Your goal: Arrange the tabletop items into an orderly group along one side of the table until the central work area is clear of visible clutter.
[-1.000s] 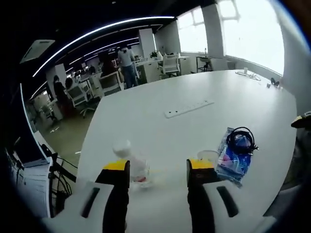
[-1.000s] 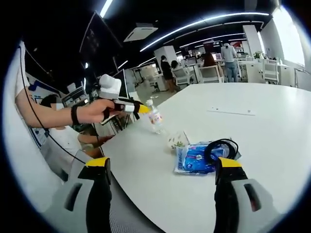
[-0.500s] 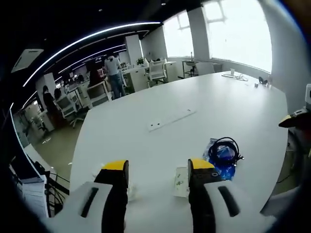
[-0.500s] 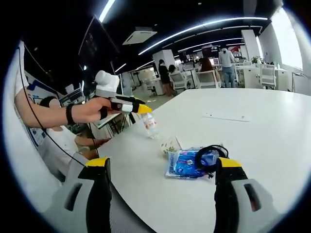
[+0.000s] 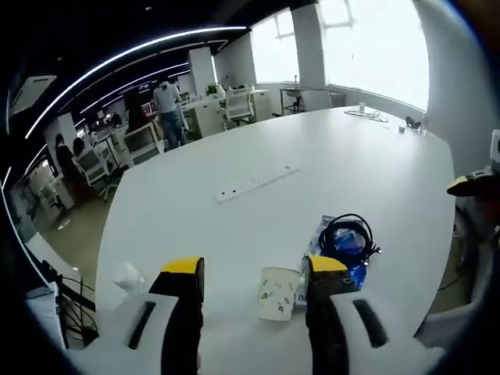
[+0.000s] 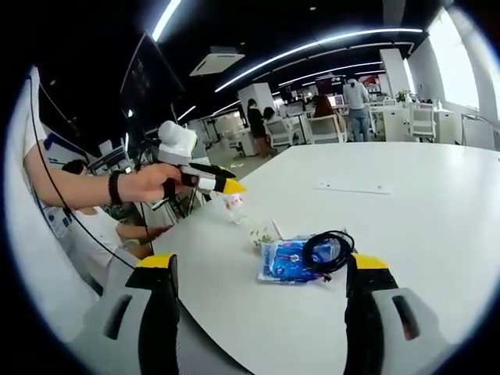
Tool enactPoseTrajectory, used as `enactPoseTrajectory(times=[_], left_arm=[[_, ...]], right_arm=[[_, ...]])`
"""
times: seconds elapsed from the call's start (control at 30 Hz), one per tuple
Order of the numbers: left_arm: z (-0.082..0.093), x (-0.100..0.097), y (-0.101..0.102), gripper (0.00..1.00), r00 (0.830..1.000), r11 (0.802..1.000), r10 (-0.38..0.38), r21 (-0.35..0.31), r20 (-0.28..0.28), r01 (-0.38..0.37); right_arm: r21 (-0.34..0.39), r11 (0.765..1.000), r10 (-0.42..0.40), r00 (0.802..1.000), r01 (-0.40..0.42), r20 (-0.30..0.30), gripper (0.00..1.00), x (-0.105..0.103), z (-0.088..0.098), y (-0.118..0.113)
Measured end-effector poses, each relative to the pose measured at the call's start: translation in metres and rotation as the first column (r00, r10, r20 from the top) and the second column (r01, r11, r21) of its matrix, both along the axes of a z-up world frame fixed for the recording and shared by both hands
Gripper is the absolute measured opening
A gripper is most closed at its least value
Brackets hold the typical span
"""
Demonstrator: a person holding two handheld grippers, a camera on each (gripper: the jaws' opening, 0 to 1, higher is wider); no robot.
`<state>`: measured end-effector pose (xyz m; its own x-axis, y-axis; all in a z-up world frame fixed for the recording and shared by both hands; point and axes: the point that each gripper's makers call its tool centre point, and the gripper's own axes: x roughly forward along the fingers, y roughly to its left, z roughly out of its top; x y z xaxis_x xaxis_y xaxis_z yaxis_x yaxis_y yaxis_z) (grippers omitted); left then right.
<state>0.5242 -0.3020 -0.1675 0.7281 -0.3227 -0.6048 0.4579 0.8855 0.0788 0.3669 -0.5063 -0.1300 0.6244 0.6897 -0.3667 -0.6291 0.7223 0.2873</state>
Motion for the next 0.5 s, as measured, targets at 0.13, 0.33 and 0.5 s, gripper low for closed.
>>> enactPoseTrajectory(times=[0.13, 0.33, 0.5], left_arm=[[-0.021, 0.001, -0.002, 0.54, 0.999, 1.0, -0.017, 0.015, -0.045, 0.017], [-0.048, -0.005, -0.005, 0.56, 0.992, 0.999, -0.03, 0.013, -0.124, 0.032], [-0.073, -0.005, -0.007, 0.57, 0.982, 0.998, -0.045, 0.029, -0.186, 0.051]], right_arm=[[-0.003, 1.0, -0.007, 1.0, 0.007, -0.001, 0.89, 0.0, 0.0, -0.003], [-0.005, 1.0, -0.015, 1.0, 0.015, -0.003, 0.89, -0.001, -0.001, -0.006], [-0.006, 1.0, -0.016, 1.0, 0.016, -0.009, 0.89, -0.005, -0.003, -0.006]])
